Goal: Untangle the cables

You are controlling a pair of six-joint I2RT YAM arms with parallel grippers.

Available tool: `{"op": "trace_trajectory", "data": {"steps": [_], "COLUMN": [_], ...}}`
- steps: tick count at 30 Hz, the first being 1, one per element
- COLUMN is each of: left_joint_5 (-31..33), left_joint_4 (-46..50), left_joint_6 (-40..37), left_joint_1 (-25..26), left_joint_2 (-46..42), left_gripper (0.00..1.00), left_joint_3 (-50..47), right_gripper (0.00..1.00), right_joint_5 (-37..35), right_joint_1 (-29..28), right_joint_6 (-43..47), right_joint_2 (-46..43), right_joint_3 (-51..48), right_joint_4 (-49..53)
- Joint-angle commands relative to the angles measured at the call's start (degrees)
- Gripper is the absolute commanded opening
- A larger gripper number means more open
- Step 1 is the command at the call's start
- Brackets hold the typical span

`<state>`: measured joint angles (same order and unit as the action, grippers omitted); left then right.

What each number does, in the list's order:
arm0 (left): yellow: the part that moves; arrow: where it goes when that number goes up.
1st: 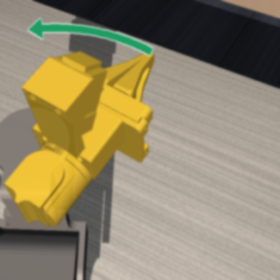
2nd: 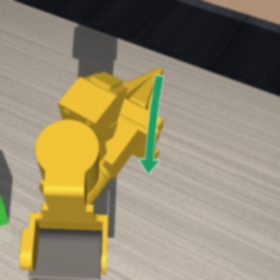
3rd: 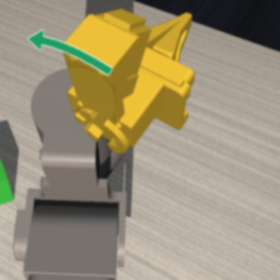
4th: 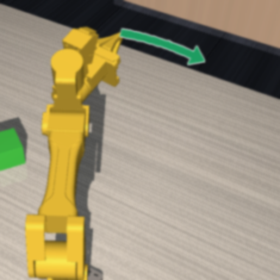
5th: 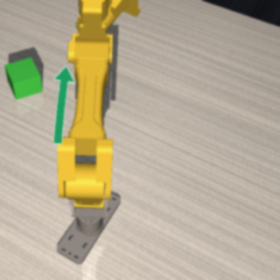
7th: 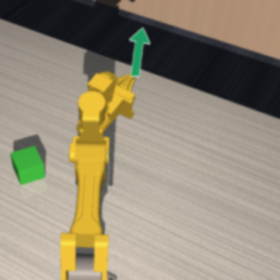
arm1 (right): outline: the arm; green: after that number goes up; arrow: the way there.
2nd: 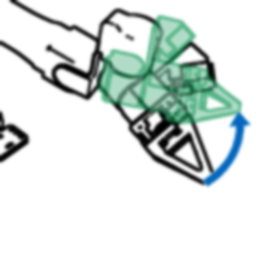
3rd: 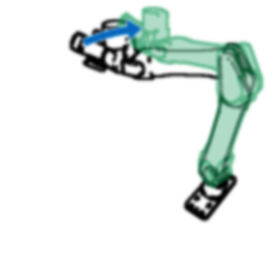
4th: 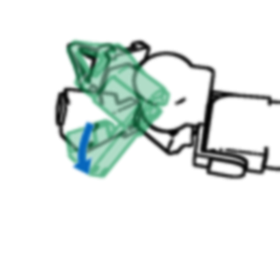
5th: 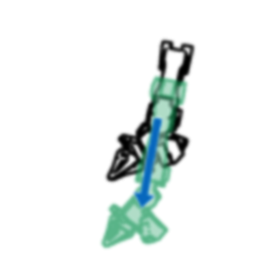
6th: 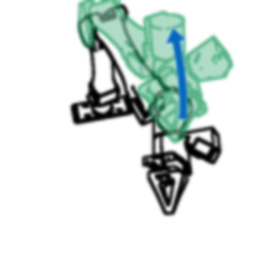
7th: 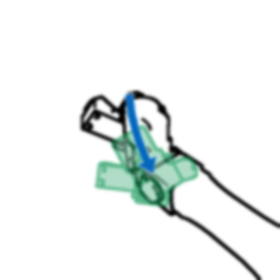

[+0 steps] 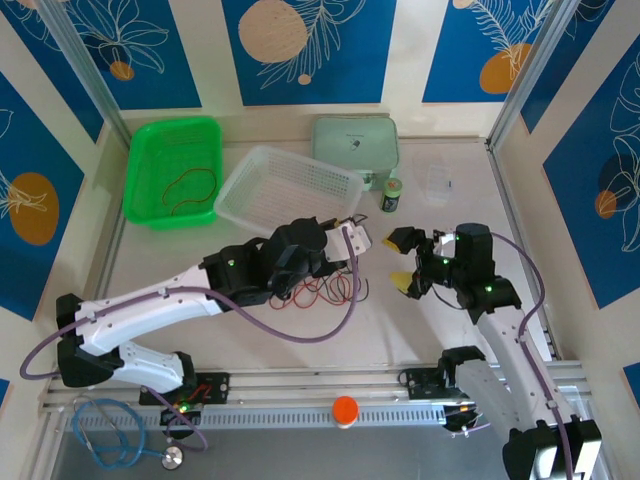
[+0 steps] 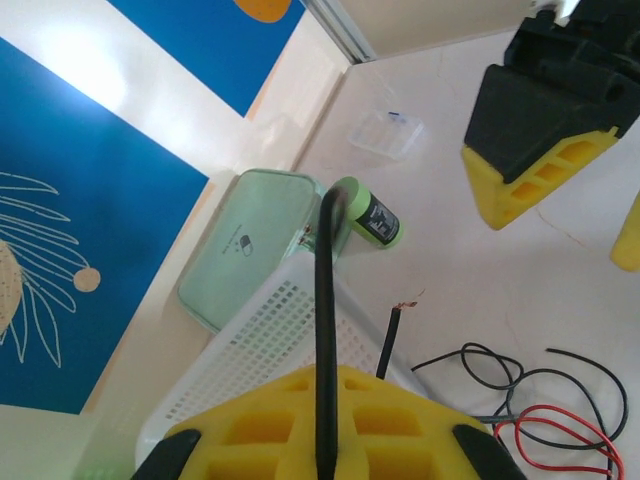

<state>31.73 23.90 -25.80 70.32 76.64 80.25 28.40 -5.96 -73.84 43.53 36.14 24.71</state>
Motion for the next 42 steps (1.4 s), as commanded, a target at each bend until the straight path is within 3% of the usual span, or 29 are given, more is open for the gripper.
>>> {"op": "trace_trajectory", "data": {"steps": [1, 6, 10, 13, 17, 23, 36, 42], "left_joint_5": [2.2, 3.6, 5.3, 4.9, 3.1, 1.2, -0.3, -1.0], "left_joint_4": [1.4, 1.7, 1.5, 1.4, 1.3, 1.8, 1.8, 1.5], "left_joint_6": [1.1, 1.2, 1.6, 2.9, 4.5, 5.9, 7.2, 7.5], "left_joint_1": [0.4, 0.4, 0.4, 0.5, 0.5, 0.5, 0.5, 0.5], "left_joint_2": [-0.3, 0.3, 1.3, 1.8, 1.9, 1.5, 0.9, 0.3], "left_gripper": [0.00, 0.00, 0.00, 0.00, 0.00, 0.00, 0.00, 0.00], "left_joint_3": [2.5, 3.5, 4.6, 5.1, 5.4, 5.4, 4.9, 4.6], "right_gripper": [0.99, 0.99, 0.99, 0.99, 0.99, 0.99, 1.00, 0.91], "right_joint_5": [-4.0, 0.5, 2.2, -4.8, -17.3, -25.2, -21.3, -21.3], "right_joint_1": [1.5, 1.7, -0.9, -6.6, -15.3, -19.5, -21.6, -22.4], "right_joint_6": [5.3, 1.1, -14.6, -26.6, -33.1, -33.7, -29.4, -28.1], "right_joint_2": [-1.5, -4.3, -9.5, -14.4, -17.7, -15.8, 3.6, 8.5], "right_joint_3": [0.1, -1.6, -8.8, -14.3, -17.4, -17.3, -7.4, -3.9], "right_joint_4": [5.0, 2.9, -6.6, -12.2, -14.2, -19.0, -32.8, -34.9]}}
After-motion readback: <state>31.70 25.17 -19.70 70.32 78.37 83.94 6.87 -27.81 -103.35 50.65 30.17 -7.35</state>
